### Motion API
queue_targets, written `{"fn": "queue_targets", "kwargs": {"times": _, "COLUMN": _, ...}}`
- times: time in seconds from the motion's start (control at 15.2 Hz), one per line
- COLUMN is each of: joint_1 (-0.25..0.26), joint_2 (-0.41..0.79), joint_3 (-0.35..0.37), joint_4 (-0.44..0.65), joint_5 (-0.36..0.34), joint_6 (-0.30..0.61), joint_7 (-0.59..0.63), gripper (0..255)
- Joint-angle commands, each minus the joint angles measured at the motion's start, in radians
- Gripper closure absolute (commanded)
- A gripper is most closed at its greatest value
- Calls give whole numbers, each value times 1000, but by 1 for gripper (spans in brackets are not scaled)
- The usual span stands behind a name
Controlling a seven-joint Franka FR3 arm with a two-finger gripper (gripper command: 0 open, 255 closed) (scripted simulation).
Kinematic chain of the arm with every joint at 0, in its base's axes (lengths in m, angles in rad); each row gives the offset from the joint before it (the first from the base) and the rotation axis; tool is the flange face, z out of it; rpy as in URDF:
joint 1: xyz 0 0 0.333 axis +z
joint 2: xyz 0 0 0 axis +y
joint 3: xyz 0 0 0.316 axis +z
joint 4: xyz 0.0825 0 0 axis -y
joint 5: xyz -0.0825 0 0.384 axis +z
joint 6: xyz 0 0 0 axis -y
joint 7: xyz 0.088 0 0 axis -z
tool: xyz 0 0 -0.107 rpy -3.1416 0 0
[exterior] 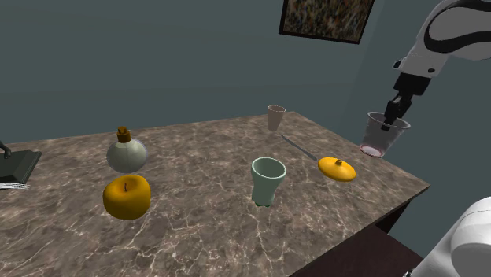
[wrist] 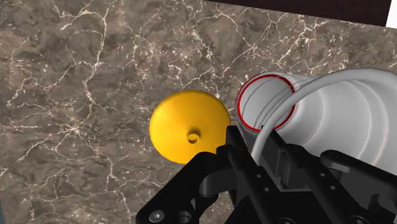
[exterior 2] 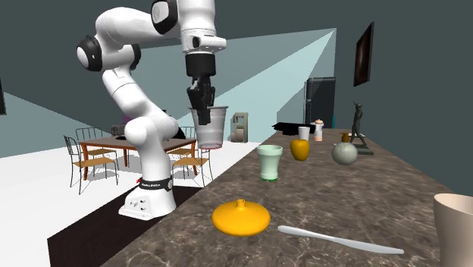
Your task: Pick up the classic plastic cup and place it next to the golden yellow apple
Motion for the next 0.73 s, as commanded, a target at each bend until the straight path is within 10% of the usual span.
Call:
{"fn": "queue_targets", "kwargs": {"times": 0.0, "joint_1": 12, "joint_2": -13, "joint_3": 45, "joint_4": -21, "joint_5": 23, "joint_6": 3, "joint_7": 51, "gripper": 255}}
{"fn": "queue_targets", "kwargs": {"times": 0.66, "joint_1": 105, "joint_2": 3, "joint_3": 250, "joint_4": -60, "joint_5": 156, "joint_6": 48, "joint_7": 290, "gripper": 255}}
